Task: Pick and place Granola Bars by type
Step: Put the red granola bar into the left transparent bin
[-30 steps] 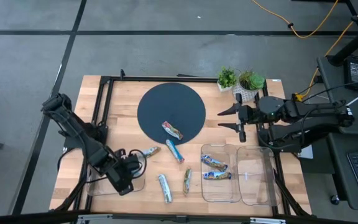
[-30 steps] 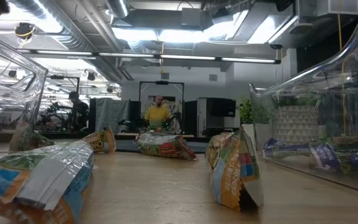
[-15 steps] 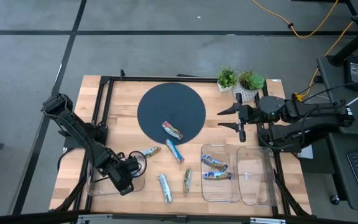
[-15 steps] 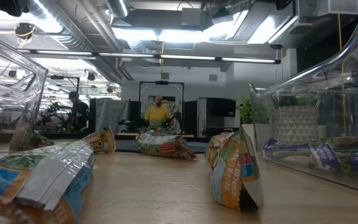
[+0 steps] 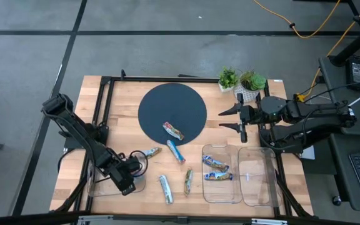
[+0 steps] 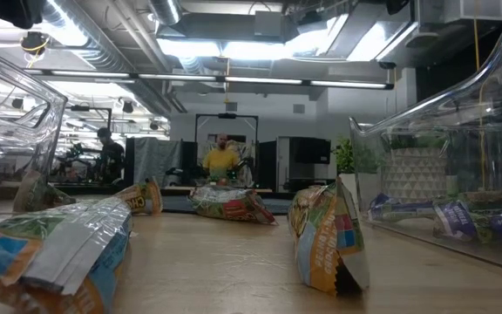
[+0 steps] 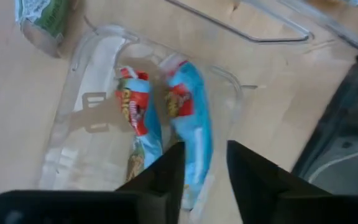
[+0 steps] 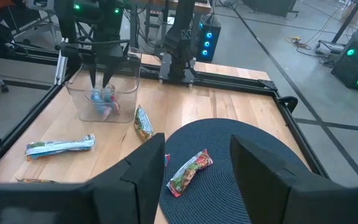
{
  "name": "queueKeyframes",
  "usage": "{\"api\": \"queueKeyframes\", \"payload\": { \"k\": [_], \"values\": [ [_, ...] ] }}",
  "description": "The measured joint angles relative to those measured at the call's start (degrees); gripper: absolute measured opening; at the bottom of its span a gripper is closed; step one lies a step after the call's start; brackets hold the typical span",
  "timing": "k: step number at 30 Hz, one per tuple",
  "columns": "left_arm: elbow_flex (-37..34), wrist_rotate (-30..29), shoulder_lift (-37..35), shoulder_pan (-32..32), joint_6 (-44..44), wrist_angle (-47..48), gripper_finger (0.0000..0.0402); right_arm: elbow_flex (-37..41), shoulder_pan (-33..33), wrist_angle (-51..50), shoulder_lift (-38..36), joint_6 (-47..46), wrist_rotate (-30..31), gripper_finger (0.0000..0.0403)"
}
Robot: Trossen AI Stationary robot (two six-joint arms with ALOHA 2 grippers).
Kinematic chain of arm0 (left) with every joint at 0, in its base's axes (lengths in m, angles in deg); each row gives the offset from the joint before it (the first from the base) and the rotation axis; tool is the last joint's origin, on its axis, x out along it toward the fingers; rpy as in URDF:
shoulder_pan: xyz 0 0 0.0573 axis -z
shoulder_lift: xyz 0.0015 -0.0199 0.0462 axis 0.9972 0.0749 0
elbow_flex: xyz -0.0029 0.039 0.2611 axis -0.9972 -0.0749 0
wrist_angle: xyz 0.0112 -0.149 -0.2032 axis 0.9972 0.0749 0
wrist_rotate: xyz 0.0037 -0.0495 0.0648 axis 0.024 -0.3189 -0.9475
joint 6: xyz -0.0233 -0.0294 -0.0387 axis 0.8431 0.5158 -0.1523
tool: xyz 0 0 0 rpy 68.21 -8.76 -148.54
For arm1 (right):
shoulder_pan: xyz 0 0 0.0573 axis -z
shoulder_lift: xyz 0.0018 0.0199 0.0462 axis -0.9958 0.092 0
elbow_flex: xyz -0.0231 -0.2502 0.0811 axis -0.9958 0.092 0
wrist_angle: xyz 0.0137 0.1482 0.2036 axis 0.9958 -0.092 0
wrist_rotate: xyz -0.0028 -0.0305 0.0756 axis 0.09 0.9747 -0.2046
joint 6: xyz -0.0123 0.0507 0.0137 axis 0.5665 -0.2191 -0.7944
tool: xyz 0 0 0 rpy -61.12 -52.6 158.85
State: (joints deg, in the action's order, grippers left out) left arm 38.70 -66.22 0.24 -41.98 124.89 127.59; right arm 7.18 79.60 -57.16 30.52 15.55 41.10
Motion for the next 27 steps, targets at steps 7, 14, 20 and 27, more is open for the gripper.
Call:
{"api": "queueKeyframes", "payload": {
  "k": [7,14,20,27],
  "values": [
    [1.2,-0.58,-4.55,-1.44,2.97,0.66,0.0169,0.0,0.0,-0.07,0.0,1.14,0.02,0.0184],
    [6.38,-5.63,-9.01,-7.32,-8.04,0.64,0.0172,0.02,-0.01,-0.07,-0.02,1.62,0.02,0.0184],
    [9.18,-0.39,-9.18,-17.61,-23.18,0.36,0.0173,0.04,0.02,2.62,-0.02,-0.09,-0.2,0.0184],
    [9.18,9.04,-8.86,-32.82,-37.29,-1.52,0.017,0.04,-0.01,4.11,-0.02,0.11,-2.1,0.0184]
  ]
}}
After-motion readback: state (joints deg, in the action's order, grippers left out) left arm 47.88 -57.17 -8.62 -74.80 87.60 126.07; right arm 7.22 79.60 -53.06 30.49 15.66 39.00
